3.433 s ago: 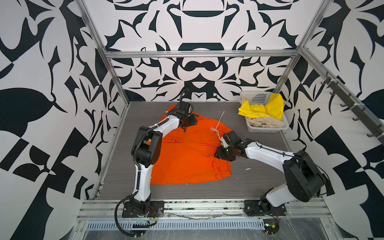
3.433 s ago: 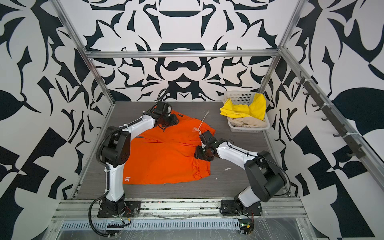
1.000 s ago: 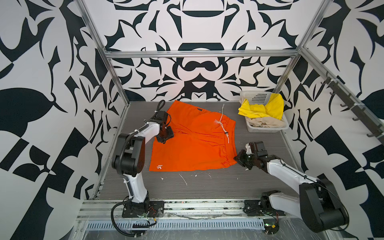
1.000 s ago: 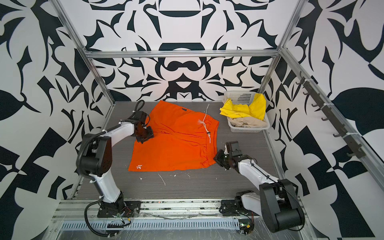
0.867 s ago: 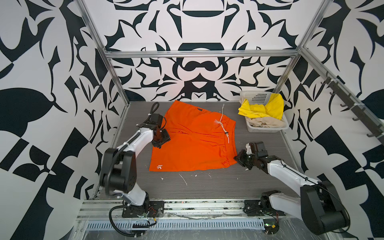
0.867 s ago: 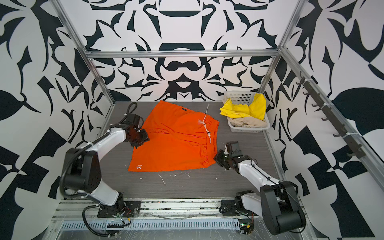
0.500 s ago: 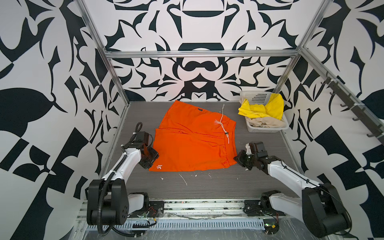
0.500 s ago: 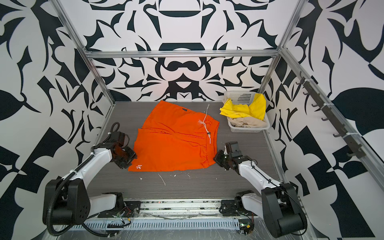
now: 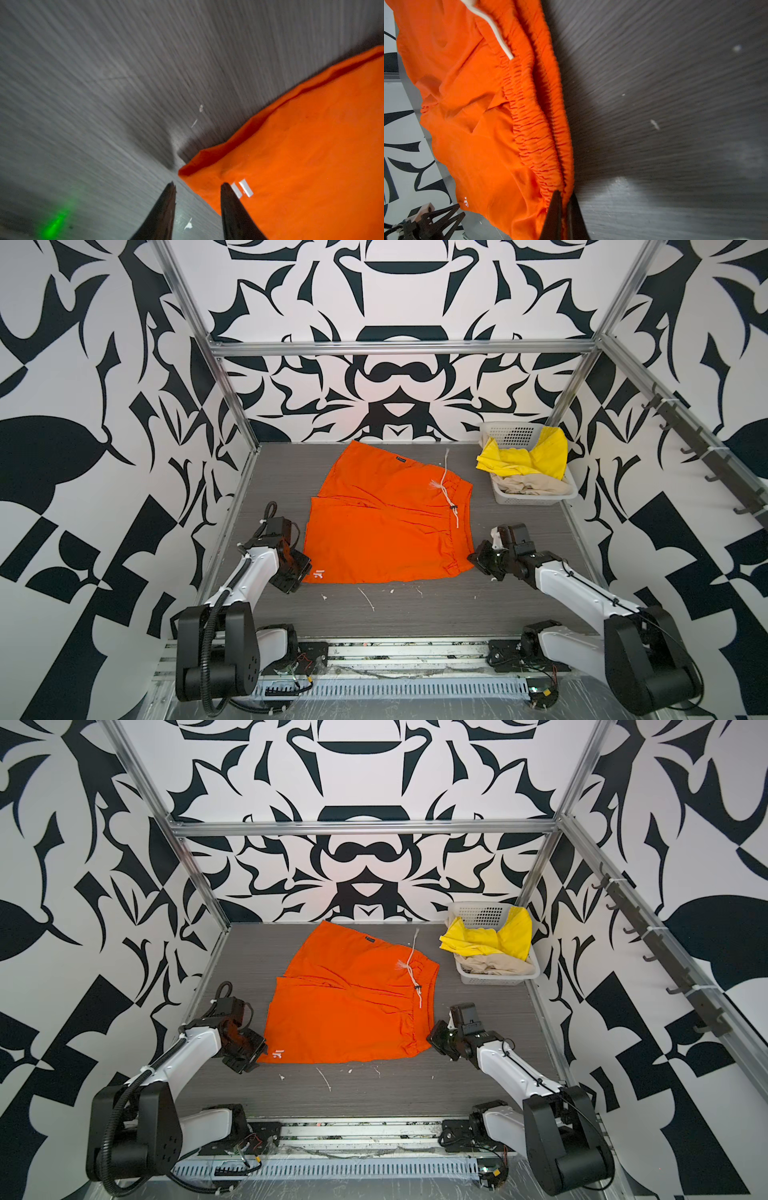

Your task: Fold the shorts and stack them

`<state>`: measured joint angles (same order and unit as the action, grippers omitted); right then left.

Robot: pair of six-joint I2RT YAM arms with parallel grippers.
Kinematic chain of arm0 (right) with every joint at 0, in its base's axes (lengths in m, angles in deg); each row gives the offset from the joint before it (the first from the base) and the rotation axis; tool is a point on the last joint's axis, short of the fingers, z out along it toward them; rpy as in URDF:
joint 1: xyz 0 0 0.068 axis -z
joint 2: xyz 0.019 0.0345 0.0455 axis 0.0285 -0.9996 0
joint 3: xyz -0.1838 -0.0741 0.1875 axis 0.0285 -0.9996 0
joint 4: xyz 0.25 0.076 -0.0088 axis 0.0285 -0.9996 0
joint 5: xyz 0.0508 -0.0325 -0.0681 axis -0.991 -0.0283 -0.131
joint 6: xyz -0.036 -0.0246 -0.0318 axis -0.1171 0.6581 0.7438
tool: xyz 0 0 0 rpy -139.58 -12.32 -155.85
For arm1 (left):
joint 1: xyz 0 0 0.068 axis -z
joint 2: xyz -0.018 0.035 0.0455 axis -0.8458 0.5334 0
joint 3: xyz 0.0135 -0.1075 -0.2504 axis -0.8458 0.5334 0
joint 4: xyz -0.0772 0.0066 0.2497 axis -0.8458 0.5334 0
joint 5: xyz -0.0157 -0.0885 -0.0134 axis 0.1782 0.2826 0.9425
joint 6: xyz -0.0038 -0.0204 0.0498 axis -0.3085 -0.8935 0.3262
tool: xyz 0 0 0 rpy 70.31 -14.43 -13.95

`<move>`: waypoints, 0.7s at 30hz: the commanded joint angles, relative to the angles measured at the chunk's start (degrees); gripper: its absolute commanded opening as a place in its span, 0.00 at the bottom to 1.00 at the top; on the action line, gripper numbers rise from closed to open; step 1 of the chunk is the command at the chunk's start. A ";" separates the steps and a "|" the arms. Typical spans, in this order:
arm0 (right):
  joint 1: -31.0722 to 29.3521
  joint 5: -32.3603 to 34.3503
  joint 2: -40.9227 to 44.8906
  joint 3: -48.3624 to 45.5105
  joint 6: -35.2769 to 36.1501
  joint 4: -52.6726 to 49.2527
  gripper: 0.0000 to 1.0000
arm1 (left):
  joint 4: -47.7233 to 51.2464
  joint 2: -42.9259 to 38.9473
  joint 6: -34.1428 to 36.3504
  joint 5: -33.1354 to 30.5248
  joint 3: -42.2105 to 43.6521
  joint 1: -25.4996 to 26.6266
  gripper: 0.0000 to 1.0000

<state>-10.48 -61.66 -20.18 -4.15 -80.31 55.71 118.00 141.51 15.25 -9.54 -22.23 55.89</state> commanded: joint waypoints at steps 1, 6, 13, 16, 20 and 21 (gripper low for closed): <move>-0.36 0.85 0.81 2.27 0.94 -1.08 0.04 | 0.03 0.49 -0.60 -0.33 0.97 -0.24 0.40; -0.53 0.80 0.92 2.70 1.07 -1.73 0.04 | -1.57 2.10 0.51 -2.02 1.74 -0.52 0.40; -0.62 0.95 1.62 3.09 1.25 -3.01 0.04 | -4.63 6.20 0.92 -2.35 2.39 -0.86 0.27; -0.69 1.02 2.18 3.47 1.68 -4.55 0.04 | -4.69 6.85 0.99 -2.82 2.31 -1.08 0.11; -0.81 1.34 3.41 4.01 2.42 -7.46 0.04 | -3.02 4.37 1.23 -4.43 1.57 -1.29 0.02; -0.80 1.32 3.78 4.16 2.61 -8.60 0.04 | -1.98 3.53 1.30 -4.63 1.08 -1.37 0.00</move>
<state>-10.96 -61.25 -18.15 -2.38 -79.19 50.53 113.65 145.60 16.67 -10.87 -21.73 55.08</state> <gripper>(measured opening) 0.058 0.053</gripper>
